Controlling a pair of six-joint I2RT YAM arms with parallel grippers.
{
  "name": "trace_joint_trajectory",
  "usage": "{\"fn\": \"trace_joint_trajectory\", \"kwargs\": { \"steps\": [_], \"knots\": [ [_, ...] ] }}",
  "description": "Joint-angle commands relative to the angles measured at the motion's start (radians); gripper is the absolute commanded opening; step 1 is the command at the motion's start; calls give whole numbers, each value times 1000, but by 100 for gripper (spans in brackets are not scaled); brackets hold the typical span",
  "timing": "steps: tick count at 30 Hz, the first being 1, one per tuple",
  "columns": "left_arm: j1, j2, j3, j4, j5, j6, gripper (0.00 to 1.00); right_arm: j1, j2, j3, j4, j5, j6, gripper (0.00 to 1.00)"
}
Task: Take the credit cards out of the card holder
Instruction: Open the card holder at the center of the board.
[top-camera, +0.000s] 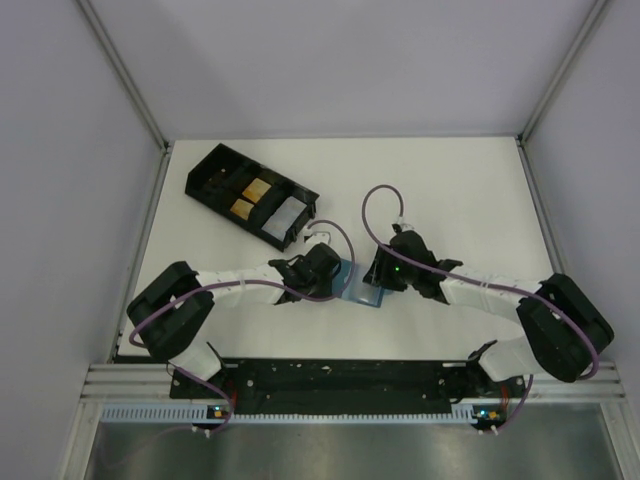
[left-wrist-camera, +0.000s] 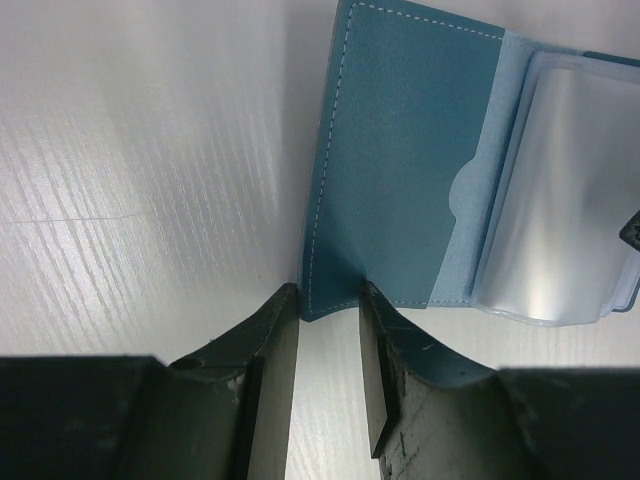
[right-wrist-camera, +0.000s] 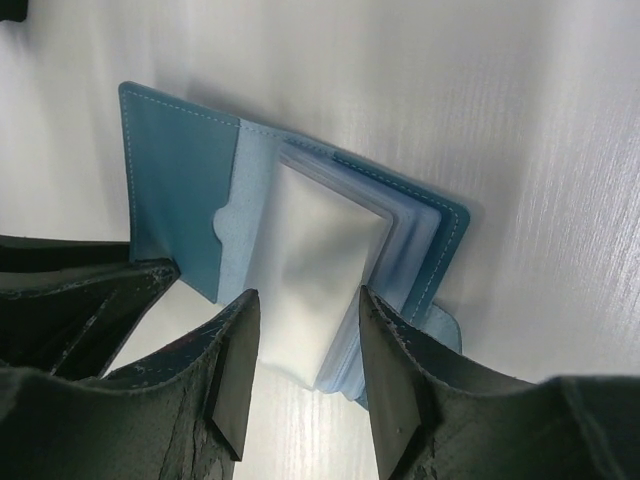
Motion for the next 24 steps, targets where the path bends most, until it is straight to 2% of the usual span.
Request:
{"fn": "trace_joint_trajectory", "kwargs": {
  "steps": [1,24],
  "knots": [
    [-8,-10,-18,-20,20,-12,35,-5,24,3,15,-3,12,44],
    [-15,-33,-32,9,45,-21,37,2,44,55,113,-128,-13,41]
  ]
}}
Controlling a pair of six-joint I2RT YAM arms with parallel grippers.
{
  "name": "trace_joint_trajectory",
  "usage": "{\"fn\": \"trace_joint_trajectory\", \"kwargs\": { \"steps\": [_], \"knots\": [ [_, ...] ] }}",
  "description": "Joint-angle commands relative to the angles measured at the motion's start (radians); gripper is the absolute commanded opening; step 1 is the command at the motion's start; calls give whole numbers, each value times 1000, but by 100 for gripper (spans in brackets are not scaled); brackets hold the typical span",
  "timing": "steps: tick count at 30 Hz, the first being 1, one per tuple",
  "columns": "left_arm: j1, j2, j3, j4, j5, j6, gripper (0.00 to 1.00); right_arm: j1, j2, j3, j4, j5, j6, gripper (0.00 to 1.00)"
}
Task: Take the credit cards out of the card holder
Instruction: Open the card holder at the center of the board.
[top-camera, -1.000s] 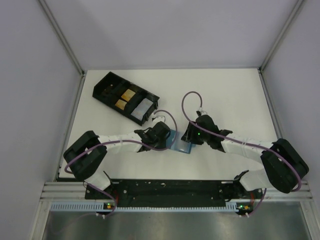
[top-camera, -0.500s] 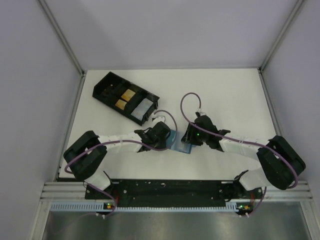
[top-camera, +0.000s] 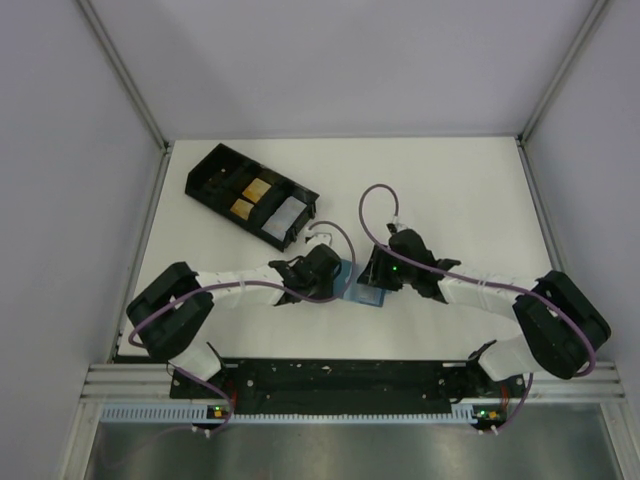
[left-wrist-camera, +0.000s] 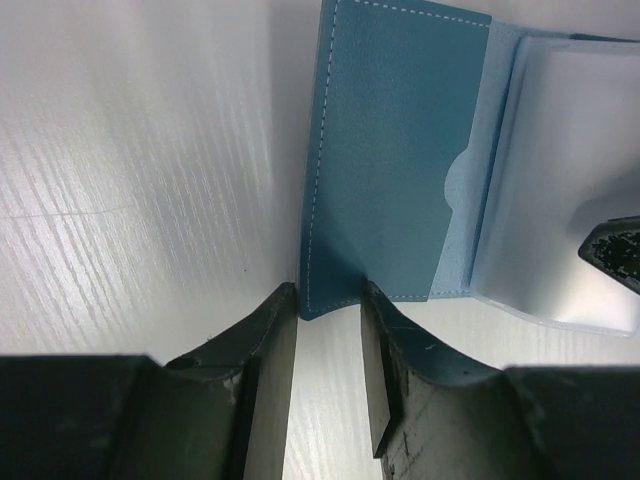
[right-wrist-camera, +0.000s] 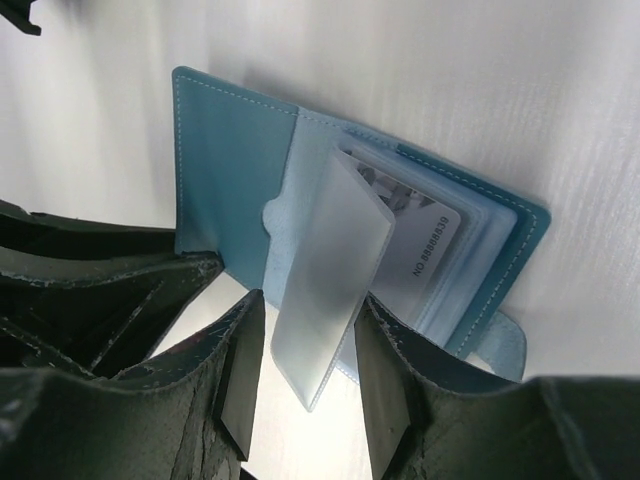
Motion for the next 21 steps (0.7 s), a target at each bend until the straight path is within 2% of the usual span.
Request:
{"fn": "trace_joint_trajectory", "kwargs": {
  "steps": [1,10,21],
  "knots": [
    [-7,-40,-35,11,34,-22,38,5,21,62,70,-44,-17,41],
    [-7,-134,-99,65,39,-60,47,45,108,155,84,-94,-37,45],
    [-7,-362,-251,144,62,-107,49,60,266,255,70,-135,-53,56]
  ]
}}
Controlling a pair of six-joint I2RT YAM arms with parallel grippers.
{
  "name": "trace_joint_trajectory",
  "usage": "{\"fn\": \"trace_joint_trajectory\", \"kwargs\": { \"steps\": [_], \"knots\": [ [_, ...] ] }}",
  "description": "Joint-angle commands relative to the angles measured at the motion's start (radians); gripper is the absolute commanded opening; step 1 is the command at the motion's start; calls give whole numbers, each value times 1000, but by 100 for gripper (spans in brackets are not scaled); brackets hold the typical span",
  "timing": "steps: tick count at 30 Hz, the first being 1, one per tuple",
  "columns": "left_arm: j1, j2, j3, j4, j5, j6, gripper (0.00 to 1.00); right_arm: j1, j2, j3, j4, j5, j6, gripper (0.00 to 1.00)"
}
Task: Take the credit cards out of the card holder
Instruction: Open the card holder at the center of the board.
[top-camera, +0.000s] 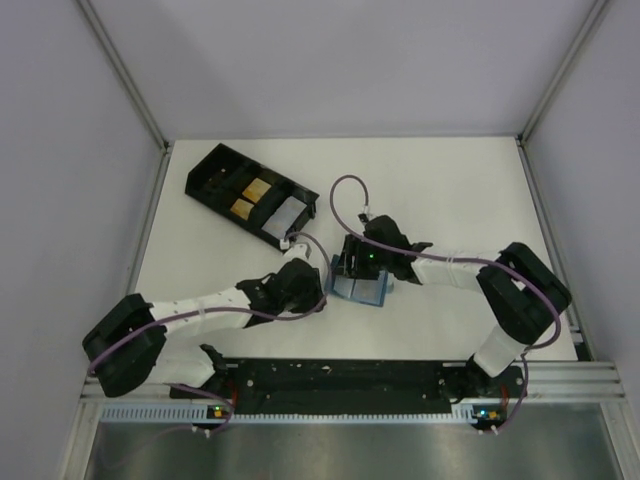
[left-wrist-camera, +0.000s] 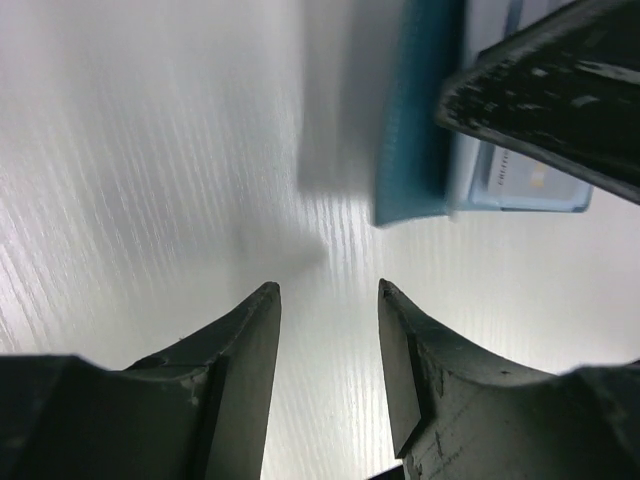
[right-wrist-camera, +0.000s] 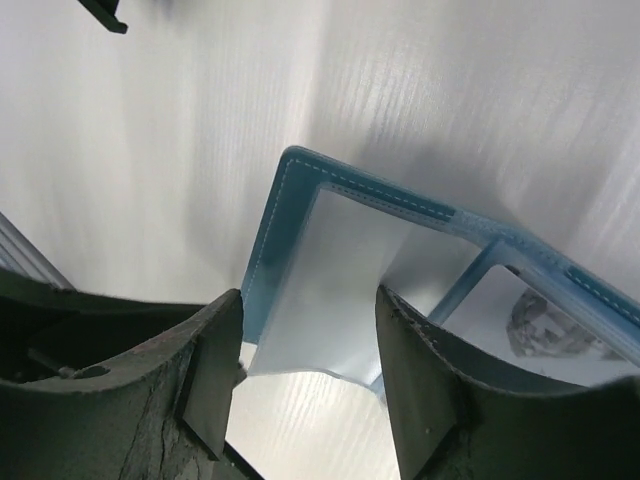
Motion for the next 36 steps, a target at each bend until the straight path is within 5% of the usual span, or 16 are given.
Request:
{"fn": "trace_joint_trajectory", "kwargs": {
  "steps": [1,10,25,36],
  "knots": [
    [-4,-136,-54,93,39,-15,49,12,67,65,14,-12,-19,55],
    [-4,-251,-20,140,141,2,49,12,36,145,-106,5,-63,53],
    [10,37,264,151,302,2,44,-85,-204,88,-238,132,-82,37],
    [16,50,291,116,365,43,44,-88,-207,33,-259,159,-73,34]
  ]
}}
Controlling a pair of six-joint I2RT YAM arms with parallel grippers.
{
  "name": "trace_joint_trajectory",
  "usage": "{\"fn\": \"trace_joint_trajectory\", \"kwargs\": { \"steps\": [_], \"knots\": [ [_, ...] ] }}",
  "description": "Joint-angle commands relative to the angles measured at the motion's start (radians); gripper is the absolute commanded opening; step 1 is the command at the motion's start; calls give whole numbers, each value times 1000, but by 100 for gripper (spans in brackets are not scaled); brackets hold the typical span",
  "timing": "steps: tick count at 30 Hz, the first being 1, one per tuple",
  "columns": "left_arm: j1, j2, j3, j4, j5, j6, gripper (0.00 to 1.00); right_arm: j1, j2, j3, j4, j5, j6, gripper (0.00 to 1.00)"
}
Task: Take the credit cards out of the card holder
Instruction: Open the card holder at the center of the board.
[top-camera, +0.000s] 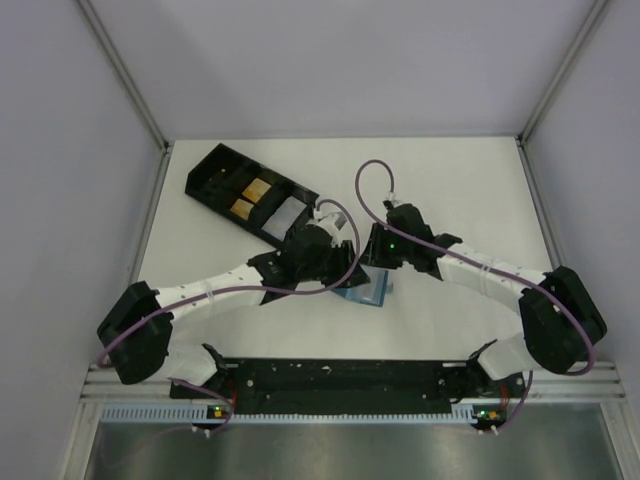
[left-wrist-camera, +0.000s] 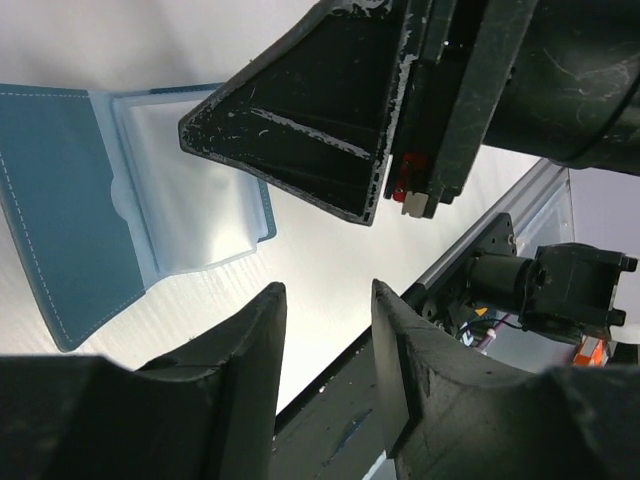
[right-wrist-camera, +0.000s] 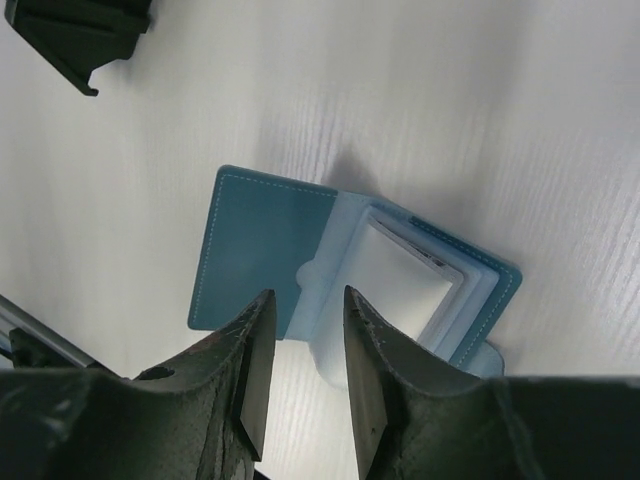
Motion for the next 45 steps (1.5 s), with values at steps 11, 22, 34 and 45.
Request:
{"fn": "trace_joint_trajectory", "kwargs": {
  "steps": [11,22,34,45],
  "knots": [
    [34,93,6,-98,-111,101,40,-3,-41,-79,-46,84,27,41],
    [48,190,-25,-83,-106,99,27,-3,-25,-107,1,54,49,44],
    [48,238,-72,-34,-59,69,7,-5,-2,-116,31,37,69,44],
    [48,233,-80,-17,-43,60,7,-5,5,-119,26,49,89,44]
  ]
}}
